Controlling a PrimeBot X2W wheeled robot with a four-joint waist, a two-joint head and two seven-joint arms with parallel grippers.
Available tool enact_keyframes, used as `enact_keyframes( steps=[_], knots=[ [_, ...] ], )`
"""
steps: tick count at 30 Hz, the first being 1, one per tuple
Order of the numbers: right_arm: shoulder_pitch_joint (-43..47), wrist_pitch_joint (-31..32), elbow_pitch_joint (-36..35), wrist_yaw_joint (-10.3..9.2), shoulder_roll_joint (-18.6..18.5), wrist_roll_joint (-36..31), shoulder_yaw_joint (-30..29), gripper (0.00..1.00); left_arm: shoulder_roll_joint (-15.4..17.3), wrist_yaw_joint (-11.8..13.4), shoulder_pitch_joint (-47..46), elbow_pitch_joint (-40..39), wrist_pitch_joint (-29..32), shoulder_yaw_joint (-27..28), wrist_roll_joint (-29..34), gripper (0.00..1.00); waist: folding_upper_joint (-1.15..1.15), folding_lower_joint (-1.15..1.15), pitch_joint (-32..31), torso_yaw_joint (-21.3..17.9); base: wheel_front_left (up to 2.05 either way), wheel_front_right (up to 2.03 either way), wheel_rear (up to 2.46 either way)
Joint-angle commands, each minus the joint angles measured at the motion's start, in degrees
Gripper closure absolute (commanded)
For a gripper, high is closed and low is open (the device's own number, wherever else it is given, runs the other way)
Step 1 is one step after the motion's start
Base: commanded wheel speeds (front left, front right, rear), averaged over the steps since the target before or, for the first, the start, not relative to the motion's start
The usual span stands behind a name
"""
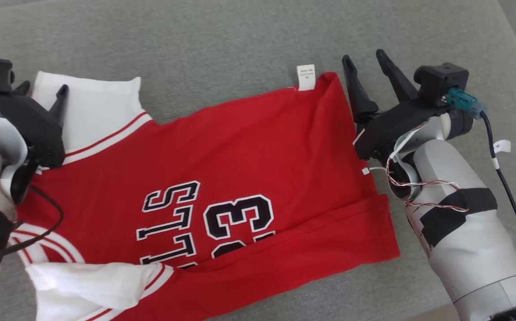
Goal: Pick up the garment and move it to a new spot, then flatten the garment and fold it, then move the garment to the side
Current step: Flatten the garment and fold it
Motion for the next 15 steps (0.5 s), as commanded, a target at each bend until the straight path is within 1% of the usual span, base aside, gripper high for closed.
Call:
enact_keyframes(
  steps=[1, 3, 4, 6, 7, 8, 10, 12, 15],
  knots=[
    [-0.6, -0.3, 0.0, -0.09, 0.1, 0.5, 0.5, 0.0, 0.5, 0.0, -0.7, 0.7, -0.6, -0.5, -0.1, 0.0, -0.02, -0.01, 1.1, -1.5, 0.0, 0.0, 0.0],
    [-1.0, -0.2, 0.2, -0.09, -0.1, 0.9, 1.4, 0.0, 0.8, 0.0, -1.5, 1.9, -0.9, -1.0, -1.1, 0.0, -0.02, -0.01, 1.4, -2.0, 0.0, 0.0, 0.0],
    [-1.3, 0.0, 0.3, -0.09, -0.2, 1.5, 2.1, 0.0, 0.8, 0.0, -1.9, 3.7, -0.7, -1.5, -1.8, 0.0, -0.02, -0.01, 1.7, -2.4, 0.0, 0.0, 0.0],
    [-1.5, 0.3, 0.5, -0.09, -0.3, 2.0, 2.8, 0.0, 0.4, 0.0, -2.0, 4.6, -0.4, -2.4, -2.6, 0.0, -0.02, -0.01, 1.7, -2.5, 0.0, 0.0, 0.0],
    [-1.6, 0.7, 0.6, -0.09, -0.5, 2.3, 3.3, 0.0, 0.1, 0.0, -2.0, 4.8, -0.5, -2.8, -3.2, 0.28, -0.02, -0.01, 1.7, -2.5, 0.0, 0.0, 0.0],
    [-1.5, 1.3, 0.9, -0.09, -0.6, 2.7, 3.7, 0.0, -0.4, 0.0, -1.6, 4.7, -0.4, -3.5, -3.7, 1.0, -0.02, -0.01, 1.5, -2.3, 0.0, 0.0, 0.0],
    [-1.5, 2.9, 1.1, -0.09, -1.0, 3.7, 4.6, 0.0, -0.5, 0.0, -0.8, 4.3, -0.1, -5.4, -3.8, 1.0, -0.02, -0.01, 0.9, -1.8, 0.0, 0.0, 0.0],
    [-1.8, 3.8, 0.7, -0.09, -1.6, 4.3, 5.2, 0.0, -0.2, 0.0, -1.2, 4.2, -2.5, -5.4, -5.0, 1.0, -0.02, -0.01, 0.2, -1.1, 0.0, 0.0, 0.0],
    [-1.5, 7.0, 0.2, -0.09, -1.9, 6.2, 6.4, 0.0, -0.2, 0.0, -1.4, 2.6, -5.2, -6.8, -6.1, 1.0, -0.02, -0.01, -1.3, -0.2, 0.0, 0.0, 0.0]
  ],
)
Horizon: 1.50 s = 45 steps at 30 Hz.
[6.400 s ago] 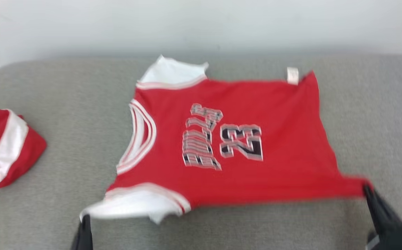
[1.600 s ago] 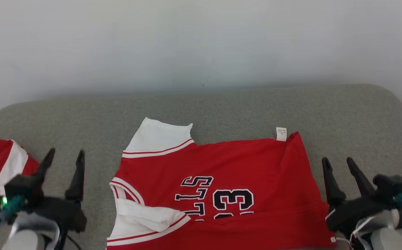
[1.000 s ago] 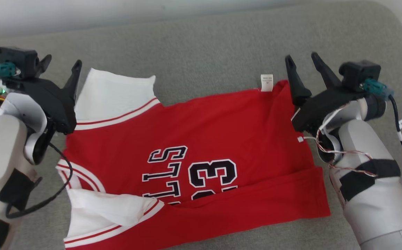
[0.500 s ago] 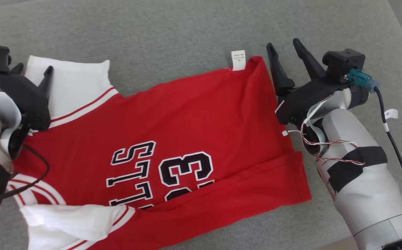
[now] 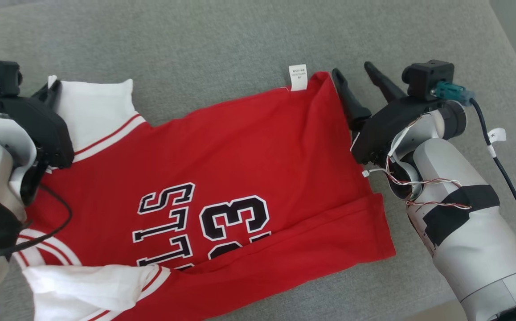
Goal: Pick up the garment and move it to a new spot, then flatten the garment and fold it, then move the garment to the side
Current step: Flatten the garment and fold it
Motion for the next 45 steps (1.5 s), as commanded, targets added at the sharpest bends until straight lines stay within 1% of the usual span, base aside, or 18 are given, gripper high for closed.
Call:
enact_keyframes(
  steps=[1, 6, 9, 15, 16, 17, 18, 19, 20, 21, 22, 23, 26, 28, 31, 35, 40, 45],
  knots=[
    [0.1, 1.3, -0.6, -0.09, -0.1, 0.8, 0.6, 0.0, 0.2, 0.0, 0.5, -0.8, -1.2, -0.4, -1.1, 1.0, -0.01, 0.0, -1.7, 1.5, 0.0, 0.0, 0.0],
    [1.0, 7.8, -0.6, -0.09, -1.1, 2.7, 1.8, 0.0, 0.6, 0.0, 0.7, -3.6, -5.2, -3.0, -2.3, 1.0, -0.01, 0.0, -3.0, 3.1, 0.0, 0.0, 0.0],
    [0.6, 10.8, 0.5, -0.09, -1.3, 2.4, 1.8, 0.0, 0.5, 0.0, 0.4, -5.0, -6.5, -4.7, -3.1, 1.0, -0.01, 0.0, -3.2, 4.3, 0.0, 0.0, 0.0],
    [-1.8, 13.3, 4.4, -0.09, -1.0, 0.1, 0.3, 0.01, -0.1, 0.0, -1.6, -6.8, -7.9, -7.6, -4.8, 1.0, -0.01, 0.0, -2.3, 6.3, 0.0, 0.0, 0.0],
    [-2.2, 13.6, 5.4, -0.09, -0.9, -0.4, 0.0, 0.11, -0.2, 0.0, -1.8, -6.9, -8.2, -8.0, -5.0, 1.0, -0.01, 0.0, -2.1, 6.5, 0.0, 0.0, 0.0],
    [-2.2, 13.6, 5.4, -0.09, -0.9, -0.4, 0.0, 0.11, -0.2, 0.0, -1.8, -6.9, -8.2, -8.0, -5.0, 1.0, -0.01, 0.0, -2.1, 6.5, 0.0, 0.0, 0.0],
    [-2.6, 14.1, 6.5, -0.09, -0.7, -0.9, -0.3, 0.29, -0.2, 0.0, -2.1, -7.0, -8.4, -8.5, -5.1, 1.0, -0.01, 0.0, -1.9, 6.7, 0.0, 0.0, 0.0],
    [-2.9, 14.4, 7.3, -0.09, -0.4, -1.3, -0.4, 0.41, -0.1, 0.0, -2.3, -7.1, -8.7, -8.9, -5.2, 1.0, -0.01, 0.0, -1.8, 6.8, 0.0, 0.0, 0.0],
    [-3.5, 14.3, 7.9, -0.09, -0.3, -1.5, -0.7, 0.5, -0.3, 0.0, -2.7, -7.3, -8.8, -9.3, -5.4, 1.0, -0.01, 0.0, -1.5, 7.1, 0.0, 0.0, 0.0],
    [-4.0, 14.0, 8.6, -0.09, -0.2, -2.1, -1.0, 0.7, -0.2, 0.0, -2.9, -7.4, -9.0, -9.6, -5.6, 1.0, -0.01, 0.0, -1.3, 7.3, 0.0, 0.0, 0.0],
    [-4.5, 13.5, 9.3, -0.1, -0.4, -2.6, -1.4, 0.82, -0.1, 0.0, -3.1, -7.4, -9.2, -10.0, -5.9, 1.0, -0.01, 0.0, -1.2, 7.5, 0.0, 0.0, 0.0],
    [-5.1, 12.6, 10.0, -0.09, -0.4, -3.2, -2.1, 1.0, 0.0, 0.0, -3.4, -7.4, -9.4, -10.3, -6.2, 1.0, -0.01, 0.0, -1.0, 7.6, 0.0, 0.0, 0.0],
    [-6.0, 9.8, 12.5, -0.09, -0.4, -4.8, -4.3, 1.0, 0.6, 0.0, -3.9, -6.7, -10.4, -10.5, -7.4, 1.0, -0.01, 0.0, -0.9, 8.1, 0.0, 0.0, 0.0],
    [-6.3, 7.4, 13.6, -0.09, 0.4, -4.7, -6.0, 1.0, 1.0, 0.0, -4.2, -5.9, -11.6, -10.3, -8.2, 1.0, -0.01, 0.0, -1.2, 8.5, 0.0, 0.0, 0.0],
    [-5.6, 4.0, 14.7, -0.09, 1.8, -1.2, -10.2, 1.0, 1.0, 0.0, -4.1, -5.4, -13.3, -9.9, -9.3, 1.0, -0.01, 0.0, -2.4, 9.1, 0.0, 0.0, 0.0],
    [-3.2, 2.2, 15.2, -0.09, 2.3, 3.1, -12.9, 1.0, 0.6, 0.0, -2.6, -6.6, -14.6, -10.5, -10.9, 1.0, -0.01, 0.0, -4.4, 10.3, 0.0, 0.0, 0.0],
    [0.6, 0.8, 14.0, -0.09, 1.2, 6.8, -13.3, 1.0, 0.5, 0.0, -0.3, -9.1, -16.0, -11.2, -11.6, 1.0, -0.01, 0.0, -7.0, 11.7, 0.0, 0.0, 0.0],
    [6.0, -0.7, 9.3, -0.09, 0.3, 11.3, -11.8, 1.0, 0.8, 0.0, 4.5, -13.9, -16.8, -11.6, -11.5, 1.0, -0.01, 0.0, -9.4, 13.2, 0.0, 0.0, 0.0]
  ],
)
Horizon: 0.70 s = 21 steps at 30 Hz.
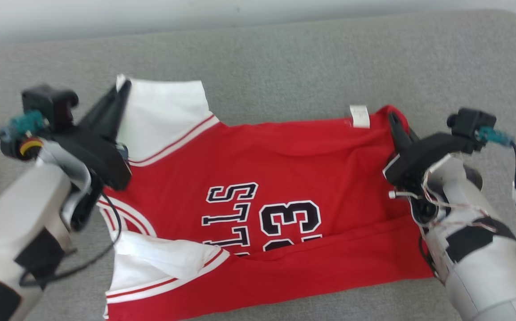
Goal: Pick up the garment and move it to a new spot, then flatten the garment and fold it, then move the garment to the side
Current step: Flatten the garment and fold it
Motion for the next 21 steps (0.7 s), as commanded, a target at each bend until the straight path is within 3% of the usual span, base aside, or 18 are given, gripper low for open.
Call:
enact_keyframes(
  steps=[1, 4, 13, 21],
  knots=[
    [2.6, -0.4, -1.6, -0.09, -0.6, 2.2, 0.2, 1.0, 0.2, 0.0, 2.6, -1.9, -0.4, 0.3, -0.7, 1.0, 0.0, 0.01, -2.2, 1.9, 0.0, 0.0, 0.0],
    [6.0, -0.6, -3.9, -0.09, -1.6, 4.7, 0.5, 1.0, 0.7, 0.2, 6.3, -5.5, -0.5, 2.3, 0.2, 1.0, 0.0, 0.01, -3.5, 2.9, 0.0, 0.0, 0.0],
    [17.0, -2.8, -12.7, -0.09, -5.0, 9.1, 1.8, 1.0, 1.4, 4.0, 25.6, -22.6, -0.5, 12.2, 5.7, 1.0, 0.0, 0.01, -6.9, 5.4, 0.0, 0.0, 0.0],
    [25.8, -3.2, -18.0, -0.09, -6.7, 12.4, -0.8, 1.0, -0.9, 6.0, 38.1, -28.3, -0.5, 15.7, 7.6, 1.0, 0.0, 0.01, -8.7, 7.4, 0.0, 0.0, 0.0]
  ],
)
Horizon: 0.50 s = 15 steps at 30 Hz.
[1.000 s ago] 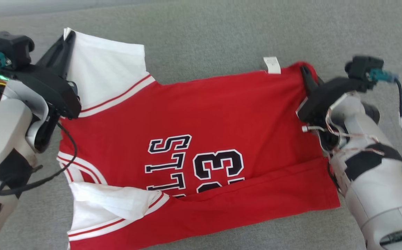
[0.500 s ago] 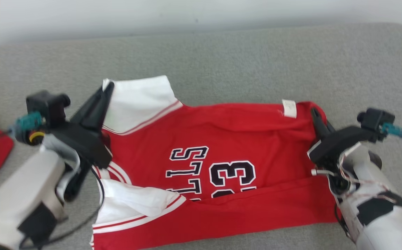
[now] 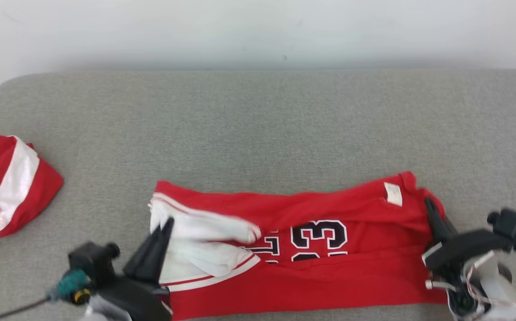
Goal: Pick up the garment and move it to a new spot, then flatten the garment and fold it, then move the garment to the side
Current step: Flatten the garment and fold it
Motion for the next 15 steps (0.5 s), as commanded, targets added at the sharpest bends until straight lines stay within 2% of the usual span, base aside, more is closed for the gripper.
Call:
enact_keyframes(
  steps=[1, 8, 15],
  knots=[
    [1.9, 0.2, -0.7, -0.09, -0.1, 0.8, -0.4, 1.0, -0.4, 0.3, 1.4, 0.1, -0.2, -0.2, 0.8, 1.0, 0.01, 0.01, -1.0, 1.1, 0.0, 0.0, 0.0],
    [10.2, 1.4, -5.1, -0.09, -0.1, -0.5, -2.3, 1.0, -3.9, 0.6, 6.3, 4.7, -0.2, -0.1, 3.2, 1.0, 0.01, 0.01, -2.3, 1.5, 0.0, 0.0, 0.0],
    [14.6, 3.1, -8.0, -0.1, 1.4, -3.6, -5.6, 1.0, -6.8, -1.0, 8.3, 9.9, -0.2, 2.1, 3.6, 1.0, 0.01, 0.01, -3.0, 0.8, 0.0, 0.0, 0.0]
  ],
)
